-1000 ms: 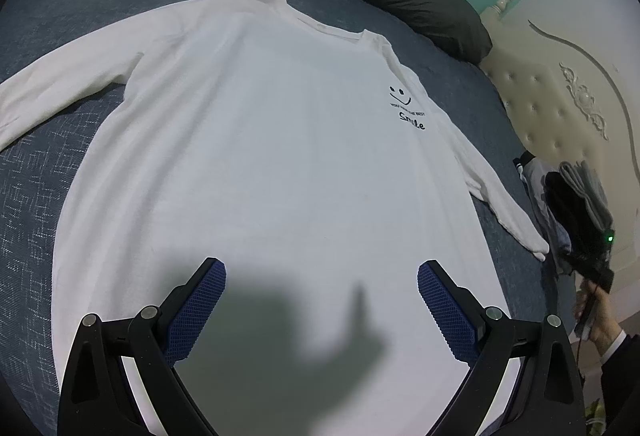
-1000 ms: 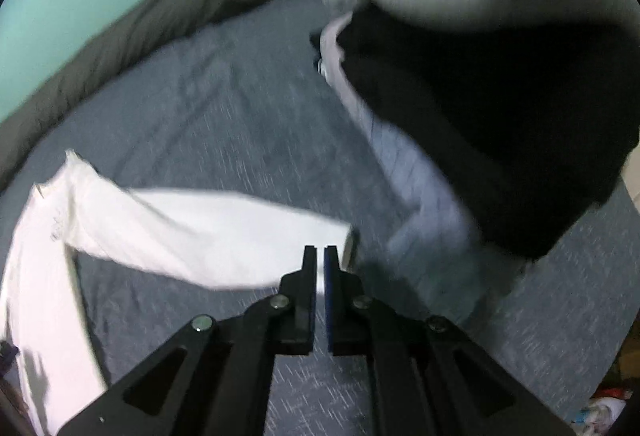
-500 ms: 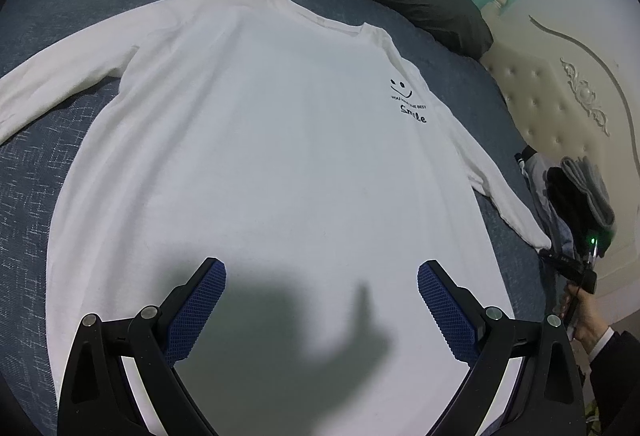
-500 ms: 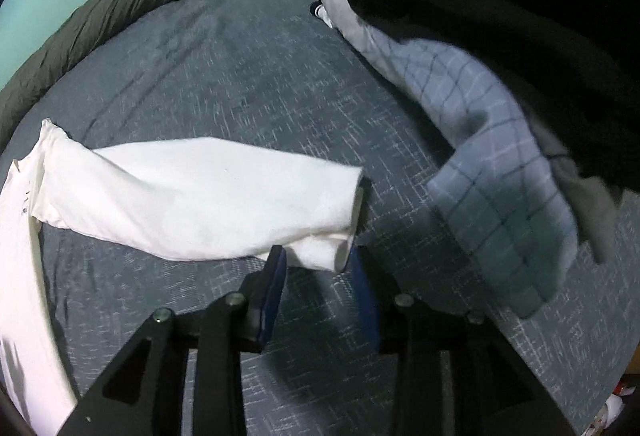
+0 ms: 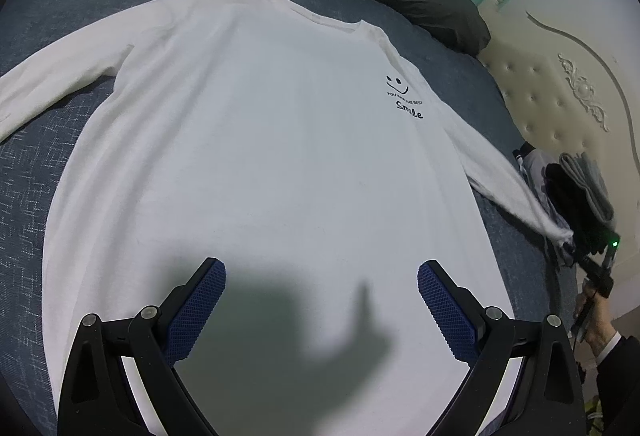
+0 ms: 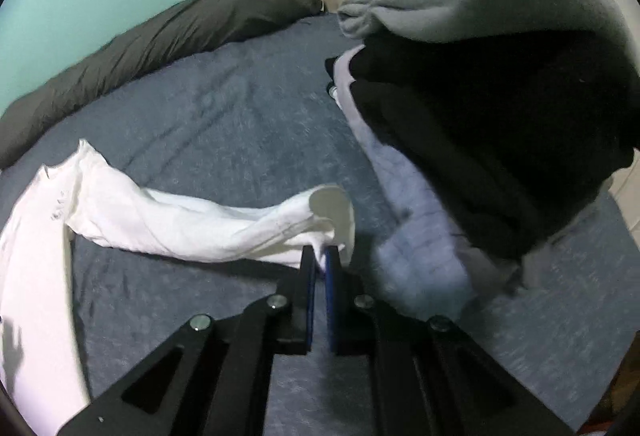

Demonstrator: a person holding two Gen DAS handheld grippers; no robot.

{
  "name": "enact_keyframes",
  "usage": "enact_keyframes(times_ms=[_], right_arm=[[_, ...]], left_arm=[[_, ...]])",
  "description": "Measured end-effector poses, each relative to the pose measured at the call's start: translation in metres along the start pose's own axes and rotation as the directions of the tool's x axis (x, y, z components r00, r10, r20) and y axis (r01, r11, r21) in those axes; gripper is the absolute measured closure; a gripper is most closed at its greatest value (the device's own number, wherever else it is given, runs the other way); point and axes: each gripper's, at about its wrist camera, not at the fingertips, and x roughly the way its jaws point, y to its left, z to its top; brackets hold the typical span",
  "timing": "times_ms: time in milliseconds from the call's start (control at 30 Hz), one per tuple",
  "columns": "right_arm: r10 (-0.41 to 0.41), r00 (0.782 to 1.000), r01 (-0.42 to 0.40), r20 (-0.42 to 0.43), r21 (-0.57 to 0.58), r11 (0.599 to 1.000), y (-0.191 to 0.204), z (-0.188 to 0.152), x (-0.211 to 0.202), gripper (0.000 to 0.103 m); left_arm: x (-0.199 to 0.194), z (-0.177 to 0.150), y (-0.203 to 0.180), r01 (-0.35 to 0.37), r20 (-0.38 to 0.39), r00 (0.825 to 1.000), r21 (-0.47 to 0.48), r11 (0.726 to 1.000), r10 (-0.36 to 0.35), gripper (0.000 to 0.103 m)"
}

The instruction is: Fold clothes

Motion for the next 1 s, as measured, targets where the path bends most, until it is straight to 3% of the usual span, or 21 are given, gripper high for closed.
enact_keyframes(times_ms=[233,433,600,767,900,1000], right_arm=[[-0.010,0.990,0.011,-0.141,0.012,1.000,-0.003,-0.037,0.031,0.099],[0.007,0.985,-0.011,-0.170,-0.022,1.000,0.001,-0.036,0.028,0.098],[0.038,0.991,-0.039,-0.130,-0.007,0.999,0.000,-0.036,0.002,0.095],[0.047,0.999,-0.048,-0.019,-0.061,0.997,0.010,-0.025,-0.032,0.093],[0.021,0.998,-0.019,0.059,-0.034,0.999,0.010,-0.006,-0.048,0.092],[0.022,0.999,-0.022,0.035,-0.023,0.999,0.010,0.000,-0.033,0.080]], left_arm=[[-0.001,0.000,0.000,0.003,0.002,1.000,0.000,1.000,-0.003,0.004],[-0.002,0.001,0.002,0.005,0.007,1.000,-0.007,1.000,-0.005,0.004],[-0.004,0.002,0.001,0.008,0.011,1.000,-0.006,1.000,-0.008,0.004],[-0.003,0.002,0.000,0.007,0.010,1.000,-0.003,1.000,-0.007,0.004],[-0.004,0.004,0.001,0.006,0.014,1.000,-0.004,1.000,-0.006,0.004],[-0.002,0.003,0.001,0.006,0.010,1.000,-0.004,1.000,-0.006,0.004]])
